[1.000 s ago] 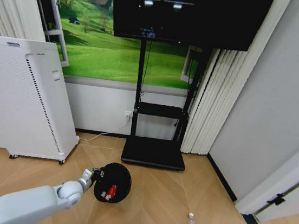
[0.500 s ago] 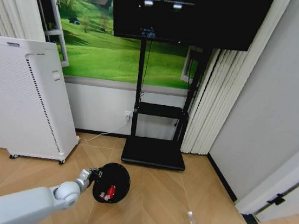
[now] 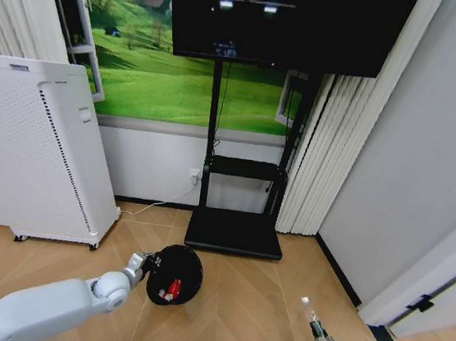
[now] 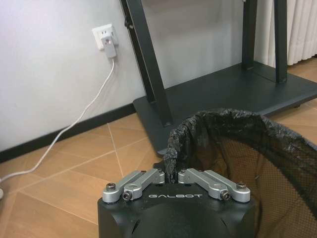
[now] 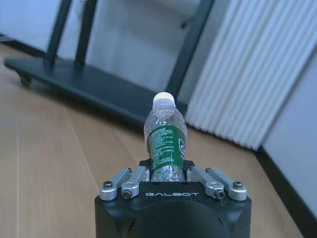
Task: Pick up the trash bin and place the garbage on the floor into it.
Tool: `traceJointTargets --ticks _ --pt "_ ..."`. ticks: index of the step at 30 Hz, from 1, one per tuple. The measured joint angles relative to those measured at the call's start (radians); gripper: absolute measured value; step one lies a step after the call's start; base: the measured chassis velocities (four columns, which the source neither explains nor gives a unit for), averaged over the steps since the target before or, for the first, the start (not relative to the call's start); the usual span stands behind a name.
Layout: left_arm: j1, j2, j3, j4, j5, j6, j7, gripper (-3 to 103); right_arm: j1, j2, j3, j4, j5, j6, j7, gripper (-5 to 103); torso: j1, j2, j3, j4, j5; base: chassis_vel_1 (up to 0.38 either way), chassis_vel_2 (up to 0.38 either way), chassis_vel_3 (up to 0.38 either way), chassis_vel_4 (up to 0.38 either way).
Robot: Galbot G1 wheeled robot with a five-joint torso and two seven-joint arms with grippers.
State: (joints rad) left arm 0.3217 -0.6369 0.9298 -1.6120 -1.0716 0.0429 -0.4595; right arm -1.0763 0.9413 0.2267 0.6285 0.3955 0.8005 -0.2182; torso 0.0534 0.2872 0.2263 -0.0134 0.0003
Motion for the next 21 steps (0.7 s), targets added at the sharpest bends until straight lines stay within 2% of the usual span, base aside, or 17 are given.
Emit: traceJointTargets --ticks 3,8,12,14,18,21 --pt "-0.032 -0.035 0.036 0.008 -0.033 0.002 -0.026 7 -0.040 -0.033 -0.002 0.141 0.003 0.000 0.021 27 0.000 0.000 0.000 -0.0004 -0.0003 0.000 0.000 0.000 0.000" --pt "-0.074 -0.077 0.081 0.009 -0.065 0.002 -0.056 7 -0.077 -0.066 -0.006 0.281 0.020 0.000 0.034 27 0.000 0.000 0.000 0.0001 -0.0002 0.000 0.000 0.000 0.000" --pt "-0.109 -0.128 0.124 0.019 -0.093 0.002 -0.080 7 -0.121 -0.093 -0.007 0.399 0.022 -0.001 0.040 27 0.000 0.000 0.000 -0.0005 -0.0001 0.000 0.000 0.000 0.000" --pt "-0.130 -0.173 0.153 0.032 -0.111 0.000 -0.101 7 -0.158 -0.112 -0.004 0.511 0.020 -0.002 0.050 27 0.000 0.000 0.000 -0.0005 -0.0002 0.000 0.000 0.000 0.000" --pt "-0.140 -0.202 0.171 0.043 -0.123 -0.001 -0.116 7 -0.180 -0.126 -0.001 0.585 0.020 -0.003 0.057 27 0.000 0.000 0.000 -0.0002 -0.0003 0.000 0.000 0.000 0.000" --pt "-0.156 -0.263 0.200 0.048 -0.162 -0.004 -0.165 7 -0.213 -0.145 0.007 0.703 0.023 -0.018 0.069 27 0.000 0.000 0.000 -0.0003 -0.0004 0.000 0.000 0.000 0.000"
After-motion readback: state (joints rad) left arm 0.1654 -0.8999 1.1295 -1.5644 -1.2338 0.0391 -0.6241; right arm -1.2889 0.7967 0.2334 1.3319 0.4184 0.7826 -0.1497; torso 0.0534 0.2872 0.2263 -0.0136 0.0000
